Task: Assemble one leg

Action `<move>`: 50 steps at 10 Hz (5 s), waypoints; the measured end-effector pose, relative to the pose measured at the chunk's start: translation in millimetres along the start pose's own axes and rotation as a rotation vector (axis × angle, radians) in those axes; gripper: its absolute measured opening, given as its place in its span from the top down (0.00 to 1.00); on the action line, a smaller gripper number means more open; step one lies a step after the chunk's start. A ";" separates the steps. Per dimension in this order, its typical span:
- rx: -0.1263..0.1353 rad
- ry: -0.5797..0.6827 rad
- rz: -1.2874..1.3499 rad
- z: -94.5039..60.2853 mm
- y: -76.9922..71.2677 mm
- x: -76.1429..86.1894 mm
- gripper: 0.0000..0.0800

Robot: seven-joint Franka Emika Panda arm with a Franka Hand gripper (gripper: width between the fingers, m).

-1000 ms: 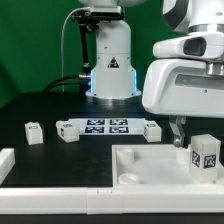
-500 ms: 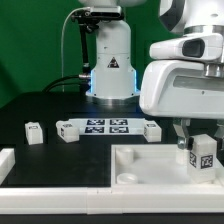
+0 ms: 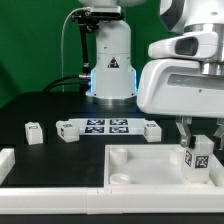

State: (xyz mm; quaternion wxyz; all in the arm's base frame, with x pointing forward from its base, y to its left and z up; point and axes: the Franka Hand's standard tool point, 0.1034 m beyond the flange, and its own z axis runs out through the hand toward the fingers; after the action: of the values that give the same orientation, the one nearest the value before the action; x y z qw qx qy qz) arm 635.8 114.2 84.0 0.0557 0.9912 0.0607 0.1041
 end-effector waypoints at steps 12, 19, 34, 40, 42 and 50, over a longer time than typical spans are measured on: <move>-0.044 -0.025 1.491 2.6 -2.2 -11.4 0.63; -0.026 -0.013 1.578 2.4 -7.5 -11.2 0.22; -0.034 0.066 0.139 1.8 -8.8 -3.9 0.35; -0.019 0.071 0.355 0.8 -9.8 -2.9 0.63; -0.026 0.076 0.614 0.4 -9.1 -3.1 0.63; -0.064 0.058 1.662 -0.9 -0.4 -14.6 0.63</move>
Offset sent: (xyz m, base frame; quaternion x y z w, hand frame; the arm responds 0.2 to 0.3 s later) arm 0.0028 -0.0092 -0.0027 -0.0213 0.0064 0.2336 0.9721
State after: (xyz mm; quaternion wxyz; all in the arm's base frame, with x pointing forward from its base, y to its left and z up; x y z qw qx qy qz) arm 621.4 112.8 82.0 -0.0126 0.7079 -0.6925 0.1386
